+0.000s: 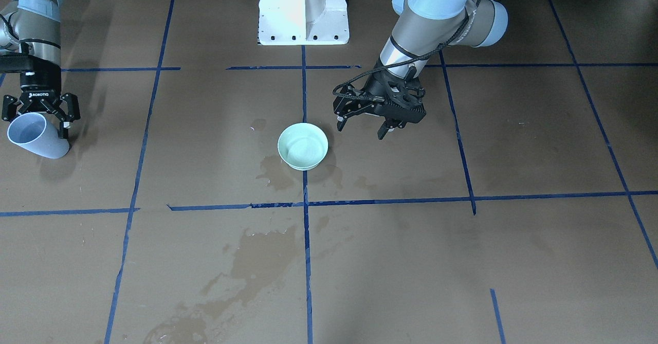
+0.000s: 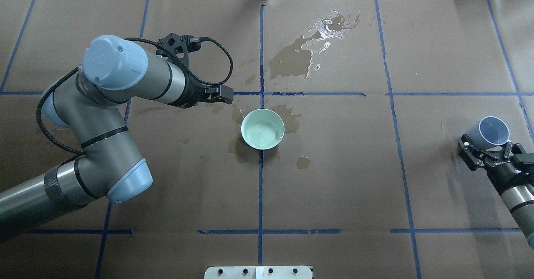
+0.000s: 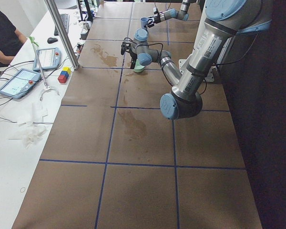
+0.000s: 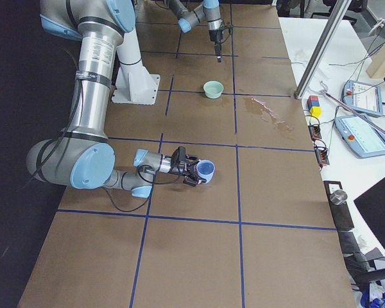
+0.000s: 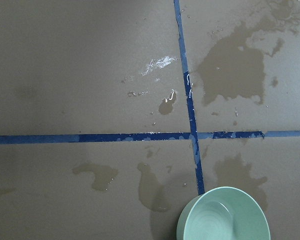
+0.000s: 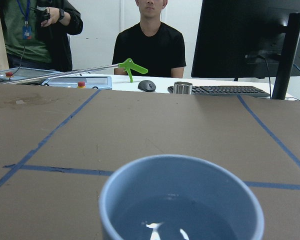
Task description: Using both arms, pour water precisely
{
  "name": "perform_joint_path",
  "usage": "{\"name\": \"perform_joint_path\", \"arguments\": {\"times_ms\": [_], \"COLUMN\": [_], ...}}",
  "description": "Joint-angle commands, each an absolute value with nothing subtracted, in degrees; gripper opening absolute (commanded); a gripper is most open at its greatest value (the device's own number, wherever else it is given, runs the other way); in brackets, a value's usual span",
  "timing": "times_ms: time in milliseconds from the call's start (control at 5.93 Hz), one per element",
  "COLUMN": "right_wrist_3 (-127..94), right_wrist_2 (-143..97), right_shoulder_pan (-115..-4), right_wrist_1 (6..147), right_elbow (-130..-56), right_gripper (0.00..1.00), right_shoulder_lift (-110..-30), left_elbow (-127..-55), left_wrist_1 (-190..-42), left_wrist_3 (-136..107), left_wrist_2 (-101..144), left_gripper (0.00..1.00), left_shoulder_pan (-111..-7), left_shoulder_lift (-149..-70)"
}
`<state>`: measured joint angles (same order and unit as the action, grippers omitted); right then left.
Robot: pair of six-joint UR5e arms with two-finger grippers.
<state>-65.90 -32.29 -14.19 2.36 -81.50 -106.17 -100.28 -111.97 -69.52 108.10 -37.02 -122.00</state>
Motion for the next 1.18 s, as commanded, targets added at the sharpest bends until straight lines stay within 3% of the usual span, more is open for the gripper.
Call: {"name": "perform_joint_path", "arguments": {"times_ms": [0,506,675,844,1012], "right_wrist_3": [-65.3,-64.7,-63.1,-62.8,-61.3], "right_wrist_2": [-33.0,-34.5,-34.9,-34.9,-35.0], "right_shoulder_pan": [-14.9,-16.7,-17.4,-17.5,-18.1], "right_wrist_1": [2.4,2.4,2.3,2.2,2.2], "right_elbow": [-81.5,-81.5,-81.1,-80.3,-80.7], "right_gripper": [0.99,0.99,0.89,0.56,0.38], "right_shoulder_lift": [-105.9,-105.6,-103.7,-103.2,-102.7], "left_elbow": [-100.3,-100.3,-100.3,-100.3,-100.6], "left_wrist_1": [-112.0,-112.0,-112.0,-112.0,-112.0], "left_wrist_3": [-69.5,-69.5,-69.5,-69.5,-69.5], "left_wrist_2": [108.1,108.2,108.2,108.2,108.1], "left_gripper": [1.0,1.0,1.0,1.0,1.0], "left_shoulder_pan": [-37.0,-37.1,-37.1,-37.1,-37.1], "left_shoulder_lift": [-122.0,-121.8,-121.8,-121.8,-121.8]}}
